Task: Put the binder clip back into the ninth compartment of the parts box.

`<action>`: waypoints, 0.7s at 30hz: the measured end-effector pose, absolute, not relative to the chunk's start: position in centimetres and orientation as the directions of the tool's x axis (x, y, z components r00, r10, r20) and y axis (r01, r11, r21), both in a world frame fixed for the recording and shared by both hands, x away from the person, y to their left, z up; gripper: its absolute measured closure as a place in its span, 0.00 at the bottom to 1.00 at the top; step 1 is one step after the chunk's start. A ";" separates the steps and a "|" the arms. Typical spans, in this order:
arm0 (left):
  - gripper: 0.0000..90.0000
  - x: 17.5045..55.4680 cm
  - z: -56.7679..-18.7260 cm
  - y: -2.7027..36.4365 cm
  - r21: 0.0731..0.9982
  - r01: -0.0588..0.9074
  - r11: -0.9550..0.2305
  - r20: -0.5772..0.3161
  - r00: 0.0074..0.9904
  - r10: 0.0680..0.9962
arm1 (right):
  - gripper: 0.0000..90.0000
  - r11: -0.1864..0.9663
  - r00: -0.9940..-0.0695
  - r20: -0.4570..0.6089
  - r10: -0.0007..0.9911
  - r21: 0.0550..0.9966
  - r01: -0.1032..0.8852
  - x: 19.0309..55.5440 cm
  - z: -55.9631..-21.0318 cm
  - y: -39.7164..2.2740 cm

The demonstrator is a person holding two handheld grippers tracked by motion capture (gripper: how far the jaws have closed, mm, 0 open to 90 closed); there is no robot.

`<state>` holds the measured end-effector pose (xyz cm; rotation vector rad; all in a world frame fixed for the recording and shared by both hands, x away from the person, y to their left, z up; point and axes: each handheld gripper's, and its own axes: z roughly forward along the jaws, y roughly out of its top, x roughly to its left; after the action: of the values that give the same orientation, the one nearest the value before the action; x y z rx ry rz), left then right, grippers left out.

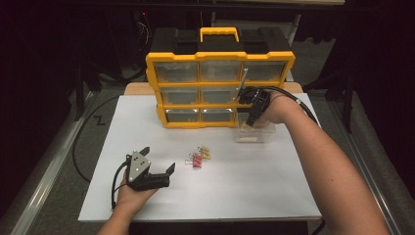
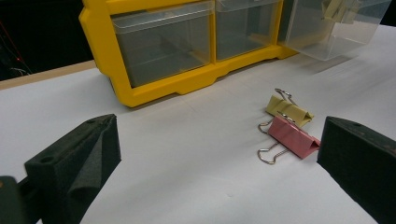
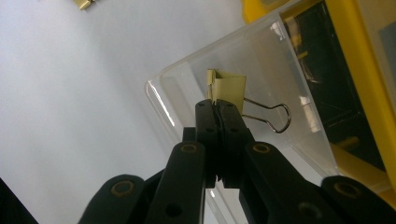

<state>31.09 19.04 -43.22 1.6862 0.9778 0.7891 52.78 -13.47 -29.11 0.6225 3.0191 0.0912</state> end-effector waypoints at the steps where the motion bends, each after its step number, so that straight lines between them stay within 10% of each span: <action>1: 0.00 31.1 -43.2 19.0 0.954 0.239 -0.182 0.053 0.462 0.885 | 1.00 0.916 -0.915 -0.047 0.400 0.061 0.397 52.8 -29.2 -13.4; 5: 0.00 31.1 -43.2 19.0 0.954 0.238 -0.182 0.053 0.464 0.884 | 1.00 0.917 -0.917 -0.053 0.396 0.073 0.392 52.8 -29.2 -13.5; 10: 0.00 31.1 -43.3 19.0 0.953 0.239 -0.184 0.054 0.465 0.884 | 0.76 0.913 -0.913 -0.066 0.402 0.109 0.393 52.3 -28.2 -13.7; 21: 0.00 31.1 -43.3 18.9 0.952 0.241 -0.186 0.056 0.463 0.885 | 0.71 0.910 -0.916 -0.034 0.400 0.128 0.393 50.1 -27.0 -14.7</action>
<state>31.11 18.92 -43.26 1.6925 0.9776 0.7891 50.11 -14.67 -27.03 0.6262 3.0125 0.1837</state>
